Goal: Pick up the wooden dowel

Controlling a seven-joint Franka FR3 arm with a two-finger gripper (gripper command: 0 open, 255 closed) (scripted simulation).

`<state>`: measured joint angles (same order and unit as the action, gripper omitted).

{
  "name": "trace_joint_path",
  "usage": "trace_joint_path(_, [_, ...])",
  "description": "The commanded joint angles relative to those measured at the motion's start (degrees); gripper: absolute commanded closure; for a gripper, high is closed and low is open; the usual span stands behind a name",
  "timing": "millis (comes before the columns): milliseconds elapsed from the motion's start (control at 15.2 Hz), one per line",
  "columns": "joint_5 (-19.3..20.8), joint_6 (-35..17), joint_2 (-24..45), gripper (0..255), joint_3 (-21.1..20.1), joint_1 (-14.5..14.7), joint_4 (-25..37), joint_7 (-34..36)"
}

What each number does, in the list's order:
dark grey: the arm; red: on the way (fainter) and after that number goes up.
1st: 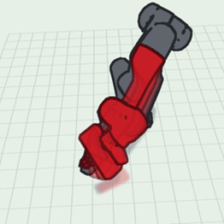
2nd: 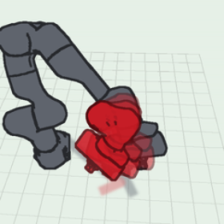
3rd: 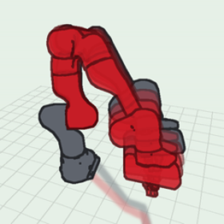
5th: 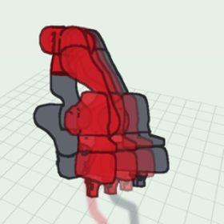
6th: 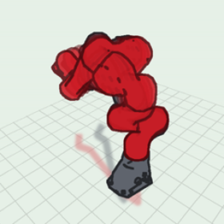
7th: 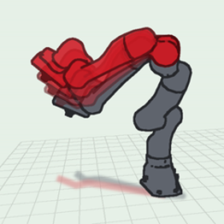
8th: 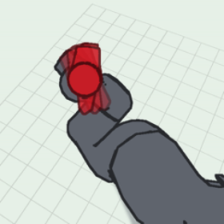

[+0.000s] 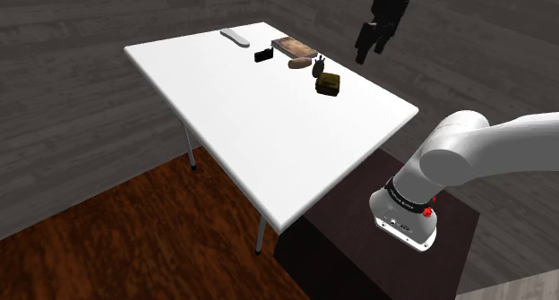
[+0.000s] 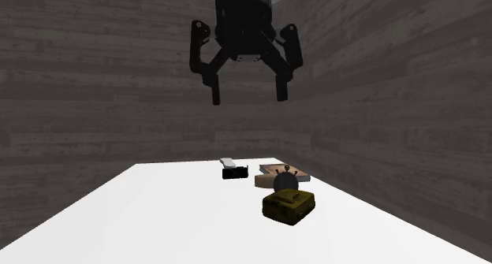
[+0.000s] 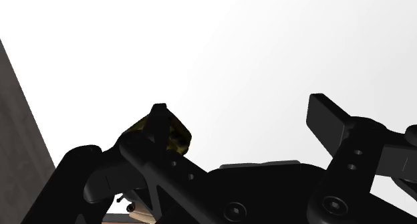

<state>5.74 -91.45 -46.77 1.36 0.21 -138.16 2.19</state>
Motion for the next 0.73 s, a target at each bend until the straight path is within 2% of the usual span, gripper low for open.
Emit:
trace_joint_path(0, [0.00,0.00,0.00,0,0.00,0.00,0.00,0.00])
trace_joint_path(330, [3.72,-5.91,7.11,0,7.55,1.04,1.50,-12.89])
trace_joint_path(660, [5.20,-11.50,16.58,0,14.47,2.84,5.62,-25.73])
